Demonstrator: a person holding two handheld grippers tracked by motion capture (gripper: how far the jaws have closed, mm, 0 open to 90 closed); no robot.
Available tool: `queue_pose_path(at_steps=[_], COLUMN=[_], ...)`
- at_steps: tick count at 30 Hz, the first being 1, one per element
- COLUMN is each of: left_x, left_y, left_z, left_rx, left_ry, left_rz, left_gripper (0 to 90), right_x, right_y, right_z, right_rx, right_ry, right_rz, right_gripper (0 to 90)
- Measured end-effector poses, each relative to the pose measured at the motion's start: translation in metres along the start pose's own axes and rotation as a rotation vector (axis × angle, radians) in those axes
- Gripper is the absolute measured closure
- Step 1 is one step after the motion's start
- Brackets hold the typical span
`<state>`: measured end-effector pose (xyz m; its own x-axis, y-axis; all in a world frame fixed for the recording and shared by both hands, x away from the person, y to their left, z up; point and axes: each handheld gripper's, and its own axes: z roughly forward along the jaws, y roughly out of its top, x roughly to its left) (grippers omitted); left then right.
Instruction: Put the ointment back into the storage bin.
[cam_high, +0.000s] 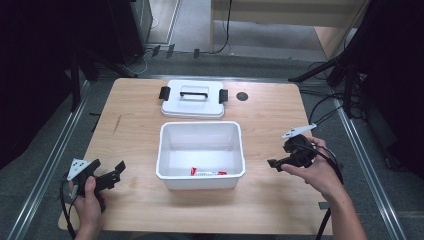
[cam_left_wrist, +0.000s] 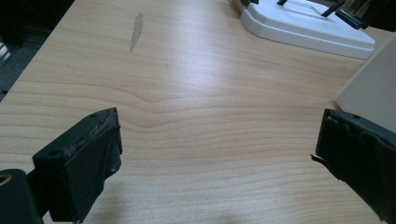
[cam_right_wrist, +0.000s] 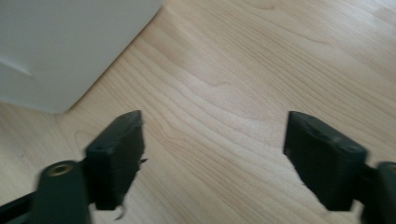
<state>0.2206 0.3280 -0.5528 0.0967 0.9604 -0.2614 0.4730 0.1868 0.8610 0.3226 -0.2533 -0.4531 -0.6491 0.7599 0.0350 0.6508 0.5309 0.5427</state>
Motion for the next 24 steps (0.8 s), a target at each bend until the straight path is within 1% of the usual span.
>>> queue_pose_path(at_steps=[2, 3, 4, 5, 8, 12, 13, 16, 18, 21, 24], left_x=[0.000, 0.000, 0.000, 0.000, 0.000, 0.000, 0.000, 0.000, 0.000, 0.000, 0.000], left_y=[0.000, 0.000, 0.000, 0.000, 0.000, 0.000, 0.000, 0.000, 0.000, 0.000, 0.000], left_z=[0.000, 0.000, 0.000, 0.000, 0.000, 0.000, 0.000, 0.000, 0.000, 0.000, 0.000], left_rx=[0.000, 0.000, 0.000, 0.000, -0.001, -0.001, -0.001, 0.000, -0.002, -0.002, -0.002], left_ry=[0.000, 0.000, 0.000, 0.000, 0.000, 0.000, 0.000, 0.001, 0.000, 0.000, 0.000], left_rz=[0.000, 0.000, 0.000, 0.001, -0.001, -0.001, -0.001, -0.004, -0.005, -0.004, -0.001], left_gripper=[0.8, 0.8, 0.9, 0.8, 0.9, 0.8, 0.9, 0.8, 0.8, 0.8, 0.8], right_x=[-0.003, -0.005, -0.006, -0.008, -0.011, -0.017, -0.018, -0.019, -0.019, -0.018, -0.018], right_y=[-0.009, -0.013, -0.018, -0.022, -0.034, -0.052, -0.057, -0.072, -0.081, -0.096, -0.107], right_z=[0.001, 0.002, 0.002, 0.004, 0.005, 0.008, 0.009, 0.014, 0.017, 0.020, 0.023], right_rx=[-0.040, -0.060, -0.064, -0.073, -0.130, -0.202, -0.216, -0.254, -0.279, -0.315, -0.332], right_ry=[-0.011, -0.023, -0.028, -0.028, -0.070, -0.138, -0.148, -0.170, -0.184, -0.186, -0.198], right_rz=[0.020, 0.033, 0.059, 0.070, 0.113, 0.176, 0.191, 0.204, 0.203, 0.218, 0.233], right_gripper=[10.6, 6.5, 1.4, 0.0, 0.0, 0.0, 0.0, 0.0, 0.0, 0.0, 0.0])
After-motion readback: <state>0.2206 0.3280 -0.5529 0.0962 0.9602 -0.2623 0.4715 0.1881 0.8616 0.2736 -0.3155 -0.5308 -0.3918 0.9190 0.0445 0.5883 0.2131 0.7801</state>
